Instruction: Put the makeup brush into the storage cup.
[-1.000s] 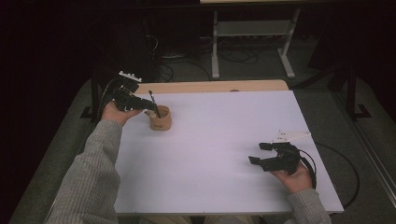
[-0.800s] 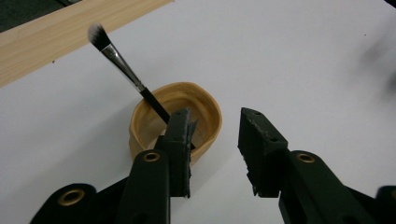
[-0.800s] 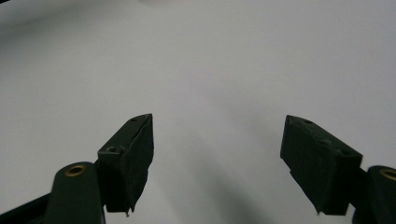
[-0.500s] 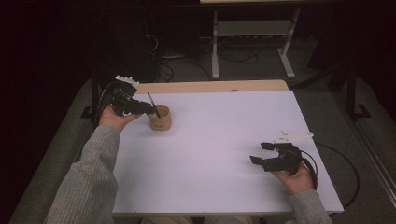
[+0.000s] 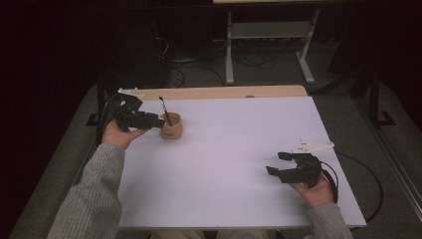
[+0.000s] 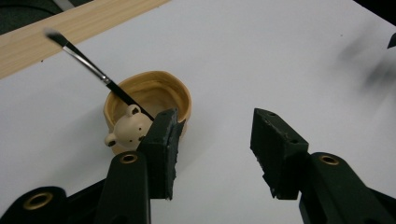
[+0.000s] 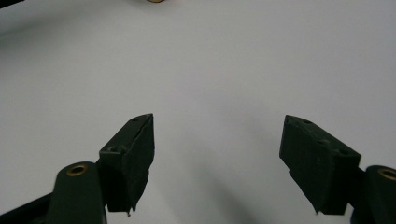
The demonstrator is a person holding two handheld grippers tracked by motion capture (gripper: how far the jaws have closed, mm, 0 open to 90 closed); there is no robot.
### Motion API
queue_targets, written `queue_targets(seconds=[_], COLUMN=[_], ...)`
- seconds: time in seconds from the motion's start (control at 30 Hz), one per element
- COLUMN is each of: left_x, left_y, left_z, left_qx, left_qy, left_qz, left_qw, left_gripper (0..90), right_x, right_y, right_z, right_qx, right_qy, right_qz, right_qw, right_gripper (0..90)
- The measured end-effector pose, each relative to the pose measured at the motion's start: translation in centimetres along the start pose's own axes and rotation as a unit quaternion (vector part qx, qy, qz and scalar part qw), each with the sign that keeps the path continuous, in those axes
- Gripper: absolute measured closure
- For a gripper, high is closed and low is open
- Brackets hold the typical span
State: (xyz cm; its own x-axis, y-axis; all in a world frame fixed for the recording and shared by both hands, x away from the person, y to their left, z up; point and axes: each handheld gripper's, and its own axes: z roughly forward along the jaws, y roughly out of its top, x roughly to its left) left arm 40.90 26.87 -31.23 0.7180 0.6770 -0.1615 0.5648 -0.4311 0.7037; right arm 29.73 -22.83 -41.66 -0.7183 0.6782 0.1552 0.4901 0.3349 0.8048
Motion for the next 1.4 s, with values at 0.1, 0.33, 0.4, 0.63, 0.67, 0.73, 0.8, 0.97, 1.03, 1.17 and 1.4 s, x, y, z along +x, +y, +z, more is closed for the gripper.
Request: queue_targets(seconds=[0.1,0.33,0.4,0.63,0.67,0.73,0.8,0.97,1.03,1.17,1.4], left_x=[-0.4,-1.2,-1.6,-2.1,-2.2,-2.2,-2.4,-2.8,-2.8,-3.2,-3.7], left_y=[-0.1,-0.8,-1.1,-1.8,-1.9,-2.0,-2.2,-2.4,-2.5,-2.6,-2.8], left_z=[-0.2,-0.2,-0.1,0.0,0.0,0.0,0.1,0.2,0.2,0.2,0.2], left_qx=[-0.003,-0.004,-0.003,-0.01,-0.012,-0.013,-0.014,-0.016,-0.019,-0.024,-0.028], left_qy=[-0.002,-0.005,-0.007,-0.01,-0.011,-0.012,-0.012,-0.016,-0.018,-0.019,-0.022], left_qz=[0.006,0.013,0.016,0.018,0.02,0.019,0.021,0.025,0.026,0.027,0.036], left_qw=[1.0,0.9999,0.9998,0.9997,0.9997,0.9997,0.9996,0.9994,0.9993,0.9992,0.9987], left_gripper=[50.3,47.5,46.1,42.1,41.6,41.2,40.4,39.1,38.4,35.8,33.6], right_x=[0.1,0.2,0.2,0.2,0.2,0.2,0.1,-0.1,-0.1,-0.3,-0.5], right_y=[0.0,-0.1,-0.1,-0.3,-0.3,-0.3,-0.4,-0.6,-0.6,-0.7,-0.8], right_z=[0.1,0.1,0.1,0.2,0.2,0.1,0.0,-0.2,-0.2,-0.3,-0.4], right_qx=[0.002,0.001,0.0,0.001,0.001,0.0,0.0,-0.004,-0.005,-0.006,-0.006], right_qy=[0.0,0.001,0.001,0.002,0.002,0.003,0.002,0.002,0.002,0.002,0.002], right_qz=[0.0,0.001,0.001,0.0,0.001,0.002,0.004,0.008,0.009,0.014,0.014], right_qw=[1.0,1.0,1.0,1.0,1.0,1.0,1.0,1.0,0.9999,0.9999,0.9999], right_gripper=[25.2,25.2,25.2,25.2,25.2,25.2,25.2,25.1,25.2,25.1,25.1])
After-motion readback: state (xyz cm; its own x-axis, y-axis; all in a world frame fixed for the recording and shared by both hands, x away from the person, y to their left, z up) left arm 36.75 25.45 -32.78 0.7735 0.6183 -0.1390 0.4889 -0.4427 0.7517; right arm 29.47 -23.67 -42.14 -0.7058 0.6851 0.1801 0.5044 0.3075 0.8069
